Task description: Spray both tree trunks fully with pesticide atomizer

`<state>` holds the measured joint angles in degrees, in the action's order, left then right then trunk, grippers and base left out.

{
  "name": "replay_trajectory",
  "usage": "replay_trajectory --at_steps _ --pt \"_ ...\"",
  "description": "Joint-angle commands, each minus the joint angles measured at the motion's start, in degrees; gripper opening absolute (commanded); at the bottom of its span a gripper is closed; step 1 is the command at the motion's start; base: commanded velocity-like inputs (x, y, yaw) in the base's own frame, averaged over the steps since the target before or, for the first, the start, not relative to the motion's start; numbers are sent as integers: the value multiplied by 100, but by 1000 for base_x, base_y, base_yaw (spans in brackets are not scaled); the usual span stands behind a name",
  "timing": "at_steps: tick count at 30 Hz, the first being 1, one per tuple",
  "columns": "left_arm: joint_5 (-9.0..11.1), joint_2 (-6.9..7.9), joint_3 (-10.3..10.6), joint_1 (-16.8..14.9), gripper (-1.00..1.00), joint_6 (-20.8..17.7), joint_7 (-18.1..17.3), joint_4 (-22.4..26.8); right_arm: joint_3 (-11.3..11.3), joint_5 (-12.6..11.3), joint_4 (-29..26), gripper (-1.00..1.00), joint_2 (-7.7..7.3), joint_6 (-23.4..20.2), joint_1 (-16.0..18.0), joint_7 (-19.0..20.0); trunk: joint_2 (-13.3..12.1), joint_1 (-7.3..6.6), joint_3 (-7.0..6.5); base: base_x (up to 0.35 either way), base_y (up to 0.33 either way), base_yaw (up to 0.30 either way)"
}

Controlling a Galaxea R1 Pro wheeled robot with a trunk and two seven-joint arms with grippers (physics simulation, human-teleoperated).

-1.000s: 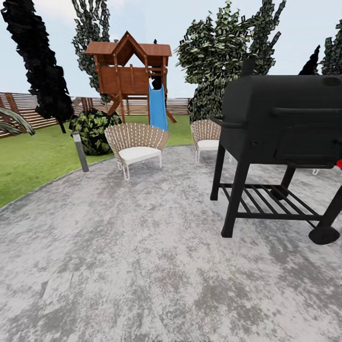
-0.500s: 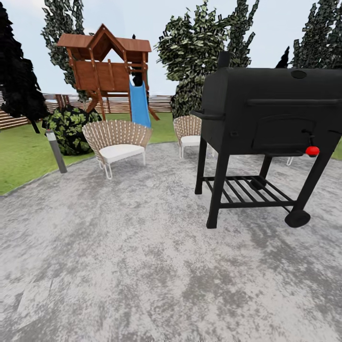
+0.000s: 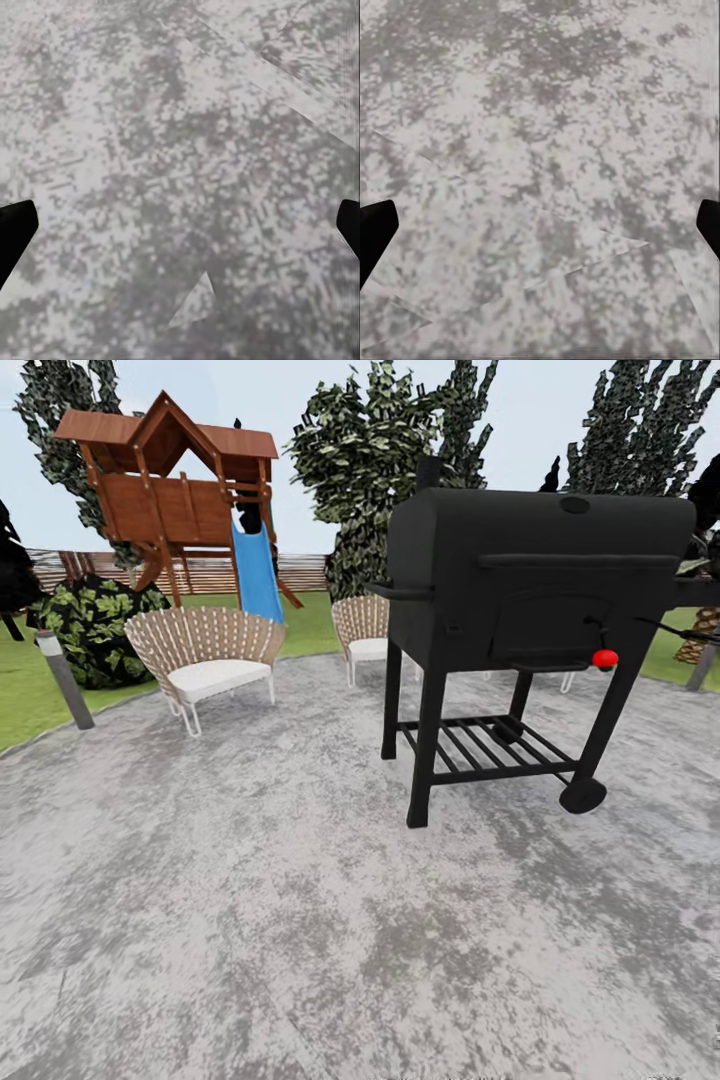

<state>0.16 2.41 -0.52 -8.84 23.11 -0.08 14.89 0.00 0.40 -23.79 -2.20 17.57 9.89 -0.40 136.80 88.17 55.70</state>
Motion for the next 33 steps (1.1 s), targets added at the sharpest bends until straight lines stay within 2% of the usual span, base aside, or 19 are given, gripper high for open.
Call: replay_trajectory --at_steps 1,8,14,21,33 --pt "1 -1 -3 -2 100 18 -1 -3 0 4 6 100 0 18 4 -4 2 -1 11 0 0 -220" --pt "1 5 -2 -1 100 18 -1 -3 0 4 6 100 -2 18 4 -4 2 -1 46 0 0 -199" --pt "1 5 -2 -3 100 18 -1 -3 4 4 6 100 0 18 4 -4 2 -1 54 0 85 -46" --pt "1 5 -1 -3 100 18 -1 -3 9 4 6 100 0 18 4 -4 2 -1 54 0 273 -52" --pt "1 13 -1 2 100 18 -1 -3 1 4 6 100 0 18 4 -4 2 -1 54 0 305 -253"
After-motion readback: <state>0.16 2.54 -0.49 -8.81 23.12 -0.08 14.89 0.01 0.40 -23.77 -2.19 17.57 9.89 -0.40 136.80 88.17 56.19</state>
